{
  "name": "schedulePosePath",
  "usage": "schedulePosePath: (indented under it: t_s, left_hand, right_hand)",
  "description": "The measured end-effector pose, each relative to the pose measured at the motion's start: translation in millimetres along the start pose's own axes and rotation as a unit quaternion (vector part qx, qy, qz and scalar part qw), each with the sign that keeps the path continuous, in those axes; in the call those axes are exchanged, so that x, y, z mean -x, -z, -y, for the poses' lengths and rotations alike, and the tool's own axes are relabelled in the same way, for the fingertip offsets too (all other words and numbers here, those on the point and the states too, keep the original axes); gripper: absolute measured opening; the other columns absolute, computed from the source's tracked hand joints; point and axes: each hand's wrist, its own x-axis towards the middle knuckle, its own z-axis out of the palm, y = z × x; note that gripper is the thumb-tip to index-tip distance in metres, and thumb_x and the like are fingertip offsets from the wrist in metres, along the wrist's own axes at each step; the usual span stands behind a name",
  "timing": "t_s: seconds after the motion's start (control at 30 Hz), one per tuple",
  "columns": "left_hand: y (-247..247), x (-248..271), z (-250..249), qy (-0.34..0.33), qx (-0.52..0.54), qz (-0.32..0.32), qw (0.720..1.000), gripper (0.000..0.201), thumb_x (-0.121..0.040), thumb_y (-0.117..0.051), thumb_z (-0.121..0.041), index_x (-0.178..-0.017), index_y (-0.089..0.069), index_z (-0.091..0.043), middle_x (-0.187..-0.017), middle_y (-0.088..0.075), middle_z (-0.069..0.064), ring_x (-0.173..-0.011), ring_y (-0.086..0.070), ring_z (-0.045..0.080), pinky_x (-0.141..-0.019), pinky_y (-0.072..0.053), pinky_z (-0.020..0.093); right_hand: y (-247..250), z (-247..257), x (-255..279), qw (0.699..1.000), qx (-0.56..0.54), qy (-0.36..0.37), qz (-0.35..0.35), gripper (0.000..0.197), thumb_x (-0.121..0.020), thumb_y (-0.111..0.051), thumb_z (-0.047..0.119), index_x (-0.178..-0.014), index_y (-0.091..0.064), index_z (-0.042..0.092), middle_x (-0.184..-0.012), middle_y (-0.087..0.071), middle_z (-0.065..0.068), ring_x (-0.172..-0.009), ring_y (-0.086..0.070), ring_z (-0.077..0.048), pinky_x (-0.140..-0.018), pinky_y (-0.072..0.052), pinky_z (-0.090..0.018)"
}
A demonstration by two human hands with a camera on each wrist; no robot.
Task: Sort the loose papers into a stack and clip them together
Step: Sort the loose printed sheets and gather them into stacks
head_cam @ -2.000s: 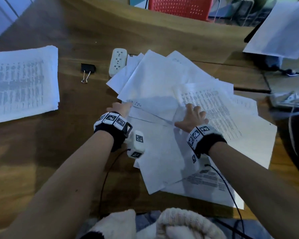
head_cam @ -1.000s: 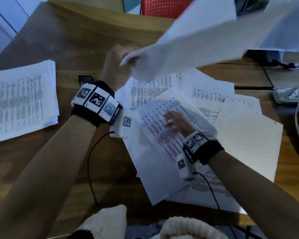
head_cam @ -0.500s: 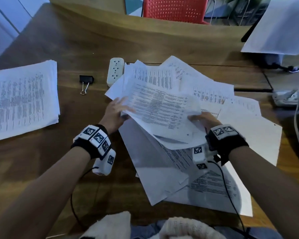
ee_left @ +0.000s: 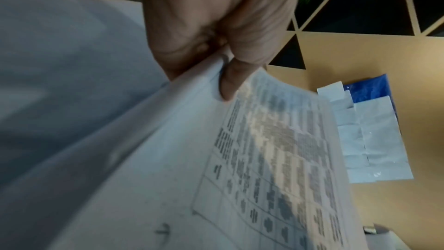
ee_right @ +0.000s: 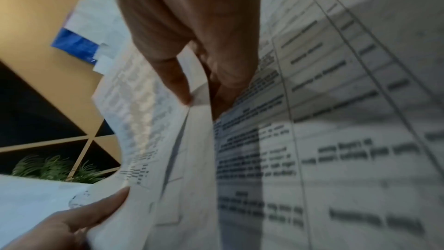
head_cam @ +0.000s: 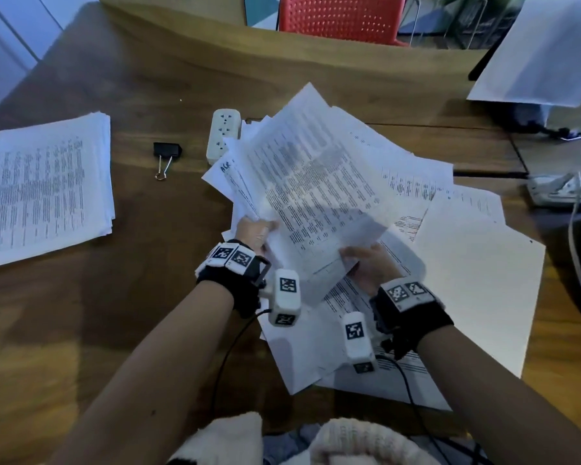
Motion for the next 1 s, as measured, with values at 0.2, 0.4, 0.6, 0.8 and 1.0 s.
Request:
schedulePosePath:
  t_s: [0.2,0.4,0.6,0.8,1.0]
  left_hand:
    - [-1.2,11.4,12.8,0.011,-0.186,-0.017,0.982,0.021,-0.086,-0.062,-0.008,-0.1,-0.049,0.0,-0.115,-0.052,0.017,-0.109,-0.056,0.032,-0.092,-0.047,0.037]
    - [-16.2,30.1,18.1,0.026,-0.236,-0.066,0.969,0.074,-0.092,-0.051,-0.007,-0.146,-0.001,0.0,-0.15,-0.024,0.02,-0.136,-0.032,0.034,-0.107,-0.034,0.038]
    - [-17.7,38.1,16.0,0.071,-0.352,-0.065,0.931,0.069,-0.085,-0.058,-0.034,-0.138,-0.027,-0.002,-0.142,-0.022,0.017,-0.13,-0.032,0.034,-0.1,-0.036,0.037]
    - [-7.9,38.3,20.5,0.043,-0.341,-0.174,0.923,0.085,-0.08,-0.06,-0.055,-0.138,-0.026,-0.003,-0.146,-0.019,0.016,-0.136,-0.019,0.032,-0.11,-0.023,0.04]
    - [21.3,20.1,14.1,0.05,-0.224,-0.201,0.952,0.02,-0.089,-0.054,-0.019,-0.081,-0.048,-0.003,-0.097,-0.052,0.014,-0.088,-0.053,0.029,-0.071,-0.041,0.034]
  right_hand:
    - [33.0,36.6,-15.2,0.941,0.228,0.11,-0.225,0.065,-0.076,-0.07,0.002,-0.129,-0.033,0.002,-0.105,-0.053,-0.008,-0.104,-0.053,-0.026,-0.085,-0.046,-0.032]
    - [31.2,47.8,-28.3,0.813,0.542,0.033,-0.211,0.094,-0.071,-0.072,0.051,-0.135,-0.03,-0.002,-0.141,-0.03,-0.021,-0.132,-0.025,-0.037,-0.108,-0.027,-0.049]
    - [12.7,47.9,-23.9,0.833,0.533,0.122,-0.085,0.034,-0.082,-0.069,0.027,-0.099,-0.057,0.0,-0.087,-0.053,-0.009,-0.081,-0.051,-0.018,-0.064,-0.041,-0.025]
    - [8.2,35.9,-13.2,0.847,0.5,0.169,-0.06,0.029,-0.086,-0.056,0.002,-0.114,-0.057,-0.006,-0.081,-0.061,-0.009,-0.071,-0.055,-0.018,-0.043,-0.034,-0.013]
    - [15.4,29.1,-15.5,0.875,0.441,0.158,-0.121,0.03,-0.091,-0.055,0.011,-0.112,-0.055,-0.01,-0.065,-0.048,-0.001,-0.053,-0.042,-0.007,-0.045,-0.029,-0.016]
